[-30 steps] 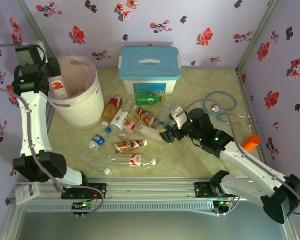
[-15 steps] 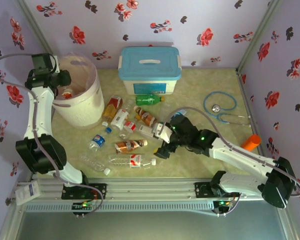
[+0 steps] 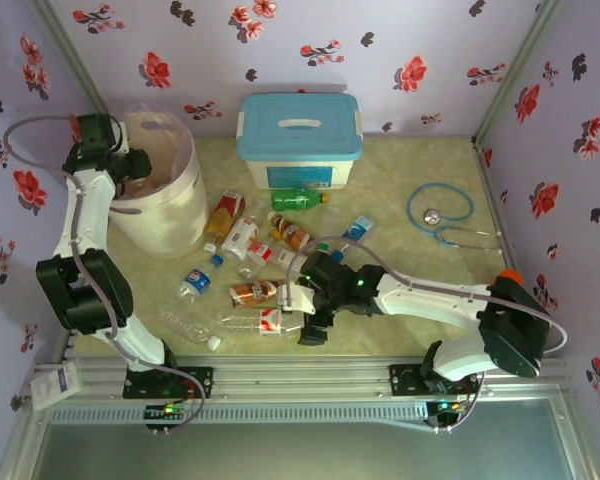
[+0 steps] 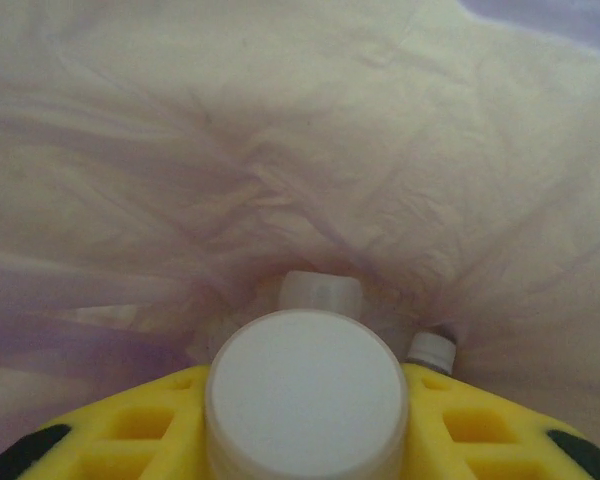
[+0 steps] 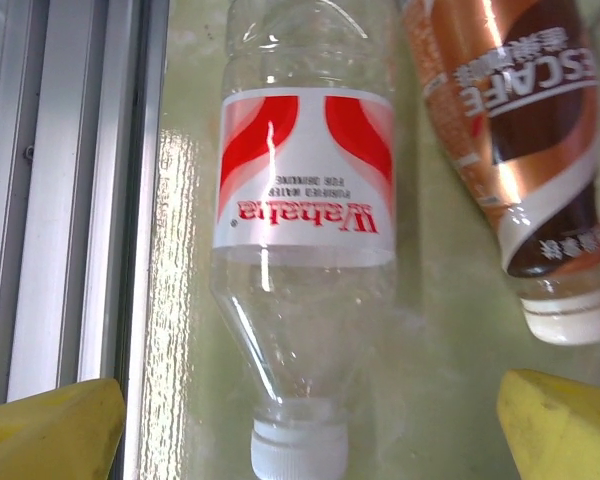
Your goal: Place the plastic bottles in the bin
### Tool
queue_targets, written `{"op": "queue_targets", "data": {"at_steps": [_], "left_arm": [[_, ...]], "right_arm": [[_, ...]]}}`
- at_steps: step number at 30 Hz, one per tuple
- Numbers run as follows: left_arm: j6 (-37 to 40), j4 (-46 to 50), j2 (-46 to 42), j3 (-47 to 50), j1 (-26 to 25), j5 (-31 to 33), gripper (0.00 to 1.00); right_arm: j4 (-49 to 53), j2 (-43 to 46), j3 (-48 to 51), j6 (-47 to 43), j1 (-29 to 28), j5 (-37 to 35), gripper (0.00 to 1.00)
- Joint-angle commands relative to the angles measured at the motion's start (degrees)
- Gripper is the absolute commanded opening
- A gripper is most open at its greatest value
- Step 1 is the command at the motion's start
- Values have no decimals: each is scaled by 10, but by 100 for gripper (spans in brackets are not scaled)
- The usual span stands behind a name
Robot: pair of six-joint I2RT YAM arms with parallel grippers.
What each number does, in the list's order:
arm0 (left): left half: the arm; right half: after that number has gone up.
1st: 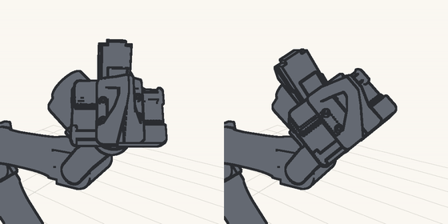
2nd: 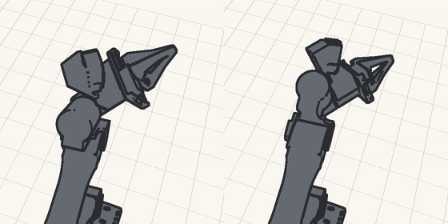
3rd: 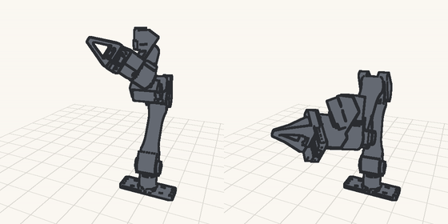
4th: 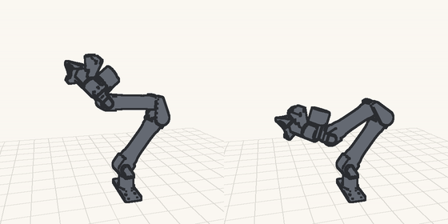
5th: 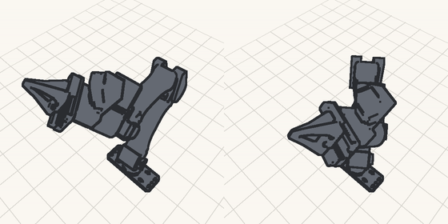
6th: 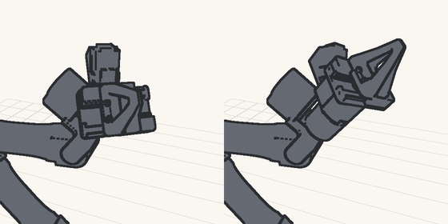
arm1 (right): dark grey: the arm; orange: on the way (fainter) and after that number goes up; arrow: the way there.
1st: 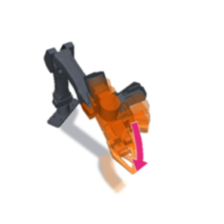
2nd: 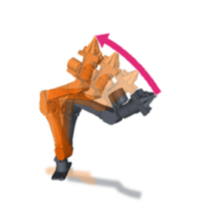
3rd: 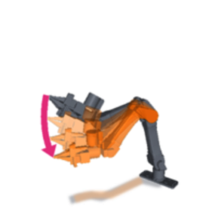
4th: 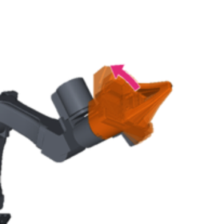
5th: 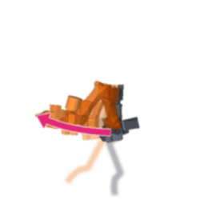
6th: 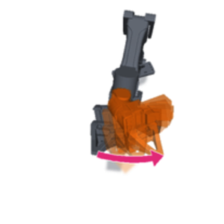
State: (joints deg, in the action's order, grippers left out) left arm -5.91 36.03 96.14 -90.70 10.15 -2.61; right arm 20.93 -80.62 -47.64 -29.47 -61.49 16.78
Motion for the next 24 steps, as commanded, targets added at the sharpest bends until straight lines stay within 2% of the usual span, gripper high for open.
{"op": "queue_targets", "data": {"at_steps": [1,8,17,24], "left_arm": [[-18,-16,15,9,3,-12,36],[-24,-18,13,10,3,-12,70],[-16,6,-30,-14,3,-11,94],[-23,24,-88,-40,2,-11,100]], "right_arm": [[-23,-22,-15,-6,-11,11,96],[-70,-66,-10,25,-19,-3,96],[-84,-115,-16,37,-23,-9,93],[-104,-138,-16,41,-24,-18,91]]}}
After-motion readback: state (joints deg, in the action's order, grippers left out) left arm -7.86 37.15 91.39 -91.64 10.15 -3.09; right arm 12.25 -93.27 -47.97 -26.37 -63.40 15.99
